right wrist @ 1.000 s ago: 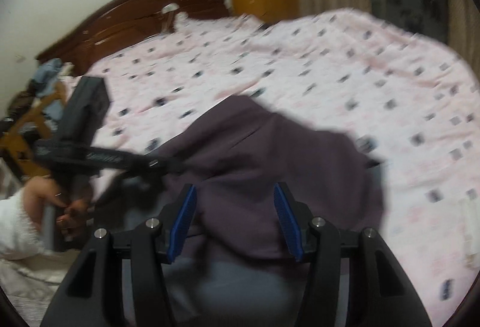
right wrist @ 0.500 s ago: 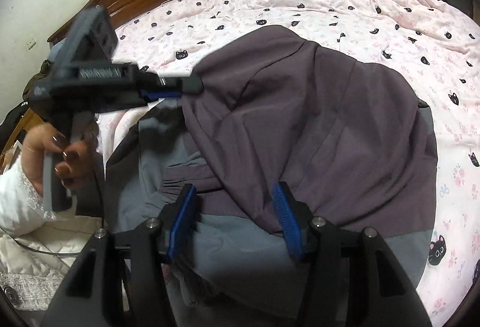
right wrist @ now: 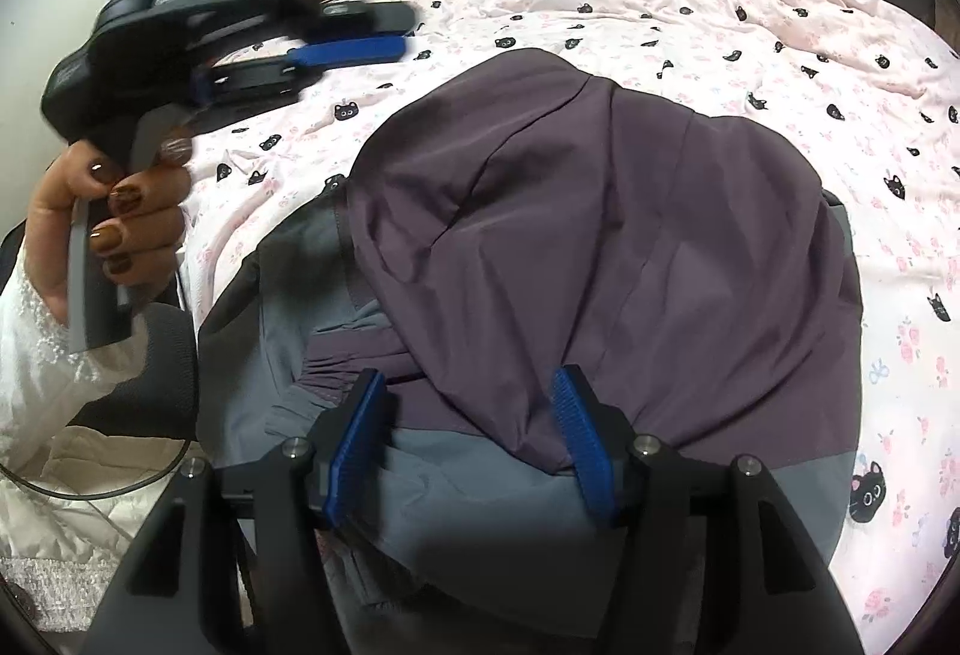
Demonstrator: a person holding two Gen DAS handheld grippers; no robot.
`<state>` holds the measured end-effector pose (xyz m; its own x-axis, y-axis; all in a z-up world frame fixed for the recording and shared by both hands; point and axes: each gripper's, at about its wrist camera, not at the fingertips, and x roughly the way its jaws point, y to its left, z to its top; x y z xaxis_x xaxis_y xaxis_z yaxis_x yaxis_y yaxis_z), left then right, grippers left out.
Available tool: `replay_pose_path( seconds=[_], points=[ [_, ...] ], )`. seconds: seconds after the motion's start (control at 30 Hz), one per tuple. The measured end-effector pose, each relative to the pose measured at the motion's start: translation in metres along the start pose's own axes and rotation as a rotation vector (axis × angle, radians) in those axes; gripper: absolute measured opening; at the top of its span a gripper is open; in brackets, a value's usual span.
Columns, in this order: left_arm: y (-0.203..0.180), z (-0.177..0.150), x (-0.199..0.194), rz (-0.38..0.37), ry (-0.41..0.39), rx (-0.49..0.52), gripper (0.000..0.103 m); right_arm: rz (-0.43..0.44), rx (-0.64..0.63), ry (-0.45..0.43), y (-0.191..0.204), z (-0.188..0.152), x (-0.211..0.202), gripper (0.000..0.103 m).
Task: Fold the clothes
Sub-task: 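Withdraw both open grippers from the folded jacket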
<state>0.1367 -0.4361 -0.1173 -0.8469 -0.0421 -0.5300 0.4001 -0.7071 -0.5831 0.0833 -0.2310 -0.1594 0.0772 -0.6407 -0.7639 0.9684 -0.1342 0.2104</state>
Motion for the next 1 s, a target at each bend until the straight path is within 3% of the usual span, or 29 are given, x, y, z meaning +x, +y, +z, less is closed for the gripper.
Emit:
replay_pose_path(
  seconds=[0.1,0.4,0.53,0.63,0.77,1.0],
  points=[
    [0.005,-0.003,0.034,0.054,0.058,0.014,0.015,-0.023,-0.002,0.006,-0.002,0.000,0.000,0.060],
    [0.011,-0.006,0.048,0.088,0.085,0.005,0.015,-0.029,0.026,-0.009,-0.012,0.007,-0.010,0.060],
    [0.009,-0.007,0.046,0.085,0.078,0.009,0.015,-0.001,0.055,-0.090,-0.022,0.024,-0.027,0.060],
    [-0.001,-0.009,0.027,0.050,0.049,0.034,0.015,0.018,0.110,-0.168,-0.038,0.039,-0.041,0.068],
    [-0.009,-0.025,0.017,0.058,0.071,0.080,0.015,0.006,0.173,-0.215,-0.062,0.058,-0.047,0.069],
    [0.009,-0.054,0.036,0.123,0.159,0.068,0.015,0.004,0.349,-0.149,-0.116,0.081,-0.011,0.070]
  ],
)
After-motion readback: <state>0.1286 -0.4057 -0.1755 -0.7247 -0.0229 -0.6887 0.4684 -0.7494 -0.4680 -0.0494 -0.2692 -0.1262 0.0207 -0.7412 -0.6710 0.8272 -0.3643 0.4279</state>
